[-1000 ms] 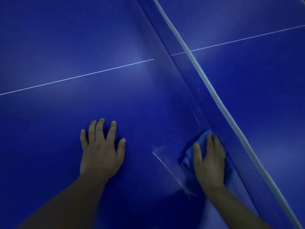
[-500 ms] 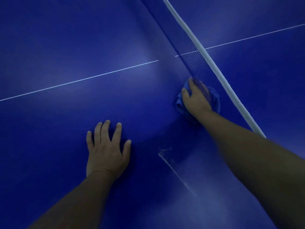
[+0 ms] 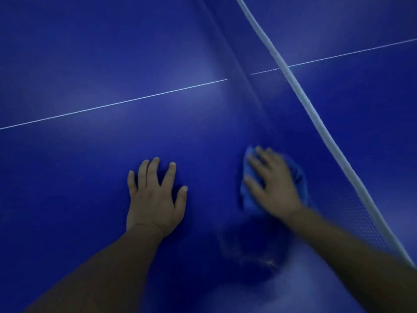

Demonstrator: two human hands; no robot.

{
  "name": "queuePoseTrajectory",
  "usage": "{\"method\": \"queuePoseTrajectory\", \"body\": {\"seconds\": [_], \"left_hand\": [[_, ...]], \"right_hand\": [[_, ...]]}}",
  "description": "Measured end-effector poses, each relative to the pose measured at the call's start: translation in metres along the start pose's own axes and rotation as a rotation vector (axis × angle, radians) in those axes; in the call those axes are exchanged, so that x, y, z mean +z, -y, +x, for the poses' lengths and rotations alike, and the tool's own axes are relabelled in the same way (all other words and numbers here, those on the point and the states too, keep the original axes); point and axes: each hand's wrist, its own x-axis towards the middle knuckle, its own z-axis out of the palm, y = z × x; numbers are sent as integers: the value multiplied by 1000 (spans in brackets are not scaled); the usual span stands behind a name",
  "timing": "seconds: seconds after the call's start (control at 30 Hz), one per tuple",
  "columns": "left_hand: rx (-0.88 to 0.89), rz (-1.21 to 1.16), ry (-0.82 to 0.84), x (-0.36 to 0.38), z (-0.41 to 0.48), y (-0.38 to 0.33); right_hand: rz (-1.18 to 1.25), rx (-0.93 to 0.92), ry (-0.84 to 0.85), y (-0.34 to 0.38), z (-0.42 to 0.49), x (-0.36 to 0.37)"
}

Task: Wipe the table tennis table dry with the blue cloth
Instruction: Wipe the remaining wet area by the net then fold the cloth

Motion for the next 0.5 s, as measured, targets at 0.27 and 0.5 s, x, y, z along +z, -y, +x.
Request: {"method": "queuePoseTrajectory", "body": {"seconds": [0.27, 0.5], "left_hand": [[17, -60, -18, -3, 0, 3], [136, -176, 10, -11, -46, 10]], "right_hand": [[-54, -338, 152, 54, 49, 28], [48, -550, 303, 84, -152, 24]]}}
